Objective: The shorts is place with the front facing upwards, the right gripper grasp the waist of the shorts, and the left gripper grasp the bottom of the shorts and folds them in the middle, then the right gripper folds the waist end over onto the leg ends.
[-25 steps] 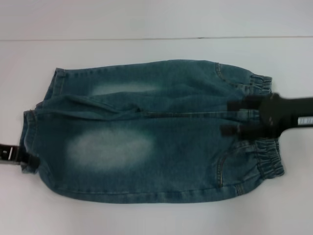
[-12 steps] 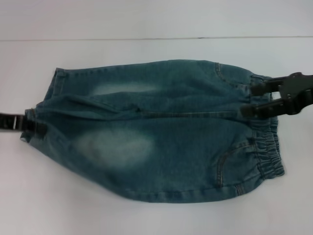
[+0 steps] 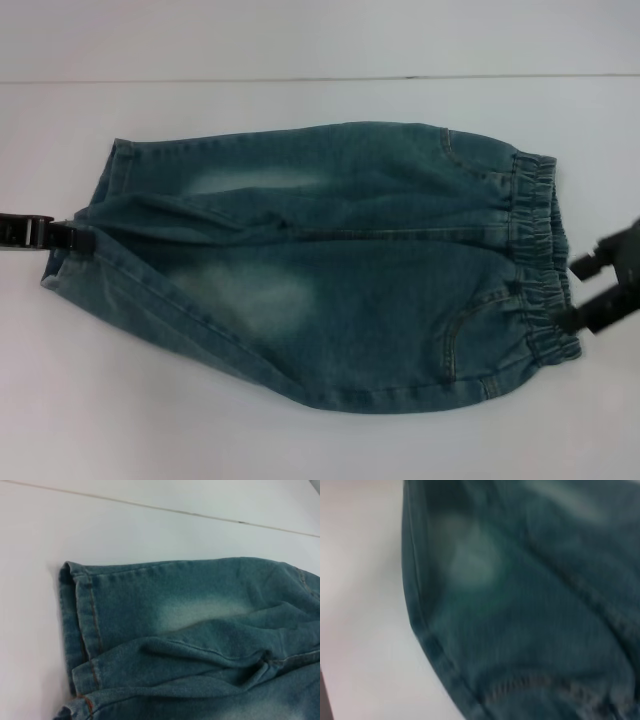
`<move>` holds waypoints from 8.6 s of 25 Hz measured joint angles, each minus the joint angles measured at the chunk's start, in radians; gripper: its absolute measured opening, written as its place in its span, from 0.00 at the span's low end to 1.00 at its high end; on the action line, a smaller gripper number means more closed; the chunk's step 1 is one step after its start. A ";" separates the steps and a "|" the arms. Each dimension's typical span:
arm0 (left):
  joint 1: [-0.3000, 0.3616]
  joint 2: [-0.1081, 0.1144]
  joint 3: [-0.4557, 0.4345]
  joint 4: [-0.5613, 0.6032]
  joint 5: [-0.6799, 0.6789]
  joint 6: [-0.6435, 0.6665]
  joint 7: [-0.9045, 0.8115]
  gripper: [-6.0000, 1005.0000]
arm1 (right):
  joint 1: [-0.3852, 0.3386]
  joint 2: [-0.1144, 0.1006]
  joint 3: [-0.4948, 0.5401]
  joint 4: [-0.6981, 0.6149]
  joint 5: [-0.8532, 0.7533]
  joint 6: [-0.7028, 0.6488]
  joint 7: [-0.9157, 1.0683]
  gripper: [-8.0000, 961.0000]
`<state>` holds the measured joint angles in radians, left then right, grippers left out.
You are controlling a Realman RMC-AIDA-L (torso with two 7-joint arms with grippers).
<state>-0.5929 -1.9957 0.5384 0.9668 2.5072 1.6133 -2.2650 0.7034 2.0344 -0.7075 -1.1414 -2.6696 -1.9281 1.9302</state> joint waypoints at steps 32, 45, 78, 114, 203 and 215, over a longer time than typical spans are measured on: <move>0.003 -0.014 0.001 -0.039 -0.004 -0.023 0.015 0.07 | 0.099 0.029 -0.222 0.266 -0.251 0.150 0.061 0.95; 0.009 -0.020 0.002 -0.039 -0.004 -0.023 0.020 0.07 | 0.115 0.034 -0.212 0.262 -0.238 0.167 0.055 0.95; 0.010 -0.017 0.000 -0.063 -0.004 -0.048 0.039 0.07 | 0.104 0.023 -0.208 0.249 -0.130 0.170 0.008 0.58; -0.045 -0.027 -0.047 -0.235 -0.223 -0.554 0.169 0.07 | -0.135 -0.013 0.175 0.600 0.595 0.733 -0.207 0.05; -0.018 -0.044 0.117 -0.236 -0.413 -0.090 0.658 0.92 | 0.059 -0.173 -0.015 0.321 0.302 0.516 0.482 0.94; -0.014 -0.053 0.133 -0.255 -0.409 -0.145 0.674 0.90 | 0.185 -0.121 -0.056 0.437 0.008 0.619 0.553 0.93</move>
<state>-0.6074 -2.0483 0.6714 0.7113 2.0980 1.4686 -1.5910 0.8885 1.9138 -0.7630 -0.7042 -2.6612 -1.3092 2.4835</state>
